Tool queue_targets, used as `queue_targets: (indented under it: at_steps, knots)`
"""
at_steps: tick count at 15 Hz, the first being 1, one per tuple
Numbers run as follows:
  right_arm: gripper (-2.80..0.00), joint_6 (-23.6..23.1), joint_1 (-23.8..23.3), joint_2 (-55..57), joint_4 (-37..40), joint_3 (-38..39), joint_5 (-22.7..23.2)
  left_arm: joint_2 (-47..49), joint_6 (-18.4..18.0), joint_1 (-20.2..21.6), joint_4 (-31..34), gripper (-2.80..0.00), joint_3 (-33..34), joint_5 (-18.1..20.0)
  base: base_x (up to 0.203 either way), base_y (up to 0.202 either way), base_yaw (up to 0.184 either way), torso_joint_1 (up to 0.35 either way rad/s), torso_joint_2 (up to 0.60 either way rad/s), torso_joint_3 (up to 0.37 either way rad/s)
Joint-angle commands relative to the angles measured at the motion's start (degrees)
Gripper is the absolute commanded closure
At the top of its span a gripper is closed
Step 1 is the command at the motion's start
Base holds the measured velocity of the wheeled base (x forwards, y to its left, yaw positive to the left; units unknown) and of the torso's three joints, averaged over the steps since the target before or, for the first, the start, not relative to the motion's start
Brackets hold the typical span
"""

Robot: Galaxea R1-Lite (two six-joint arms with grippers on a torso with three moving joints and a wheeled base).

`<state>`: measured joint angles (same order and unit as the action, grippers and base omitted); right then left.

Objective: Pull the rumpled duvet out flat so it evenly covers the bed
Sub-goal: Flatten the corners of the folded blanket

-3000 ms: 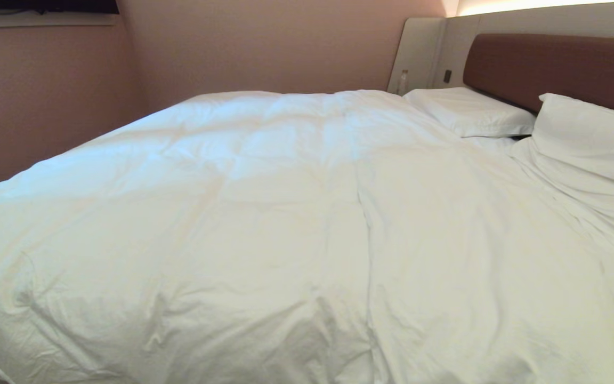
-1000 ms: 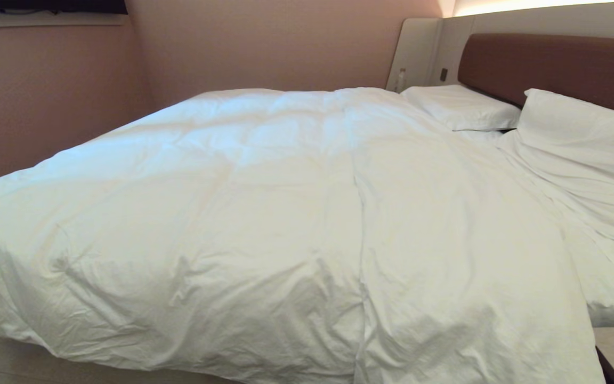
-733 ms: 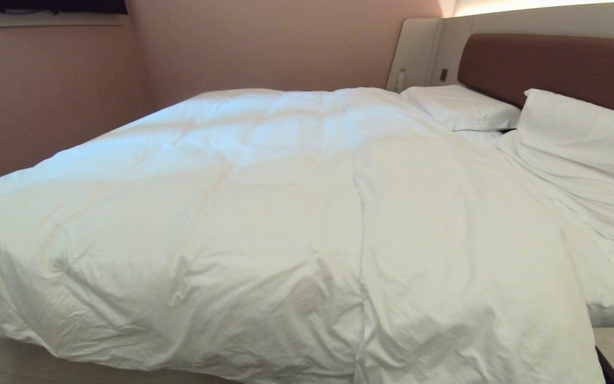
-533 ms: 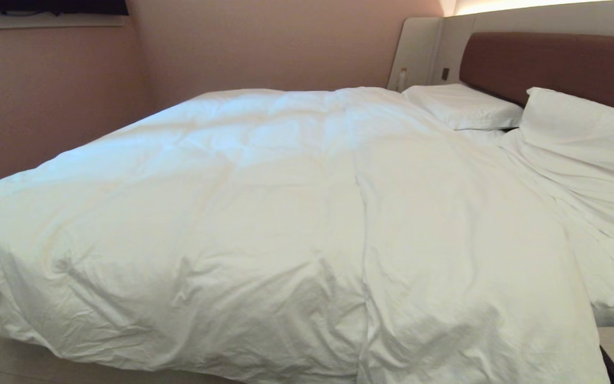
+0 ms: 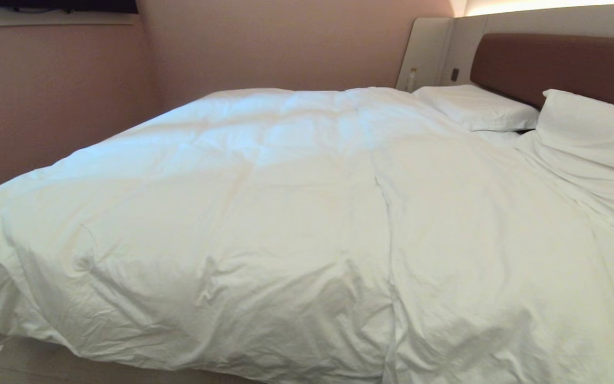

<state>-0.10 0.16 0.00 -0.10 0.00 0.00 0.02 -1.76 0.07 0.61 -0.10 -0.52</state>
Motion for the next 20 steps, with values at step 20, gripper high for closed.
queue_targets:
  at_steps: [20]
  knots:
    - [0.00,4.3,-0.9,35.3,3.2,-21.1,-3.2,0.0,0.0,0.0,0.0,0.00,0.0,0.0,0.000,0.000,0.000,0.000,0.00,0.000]
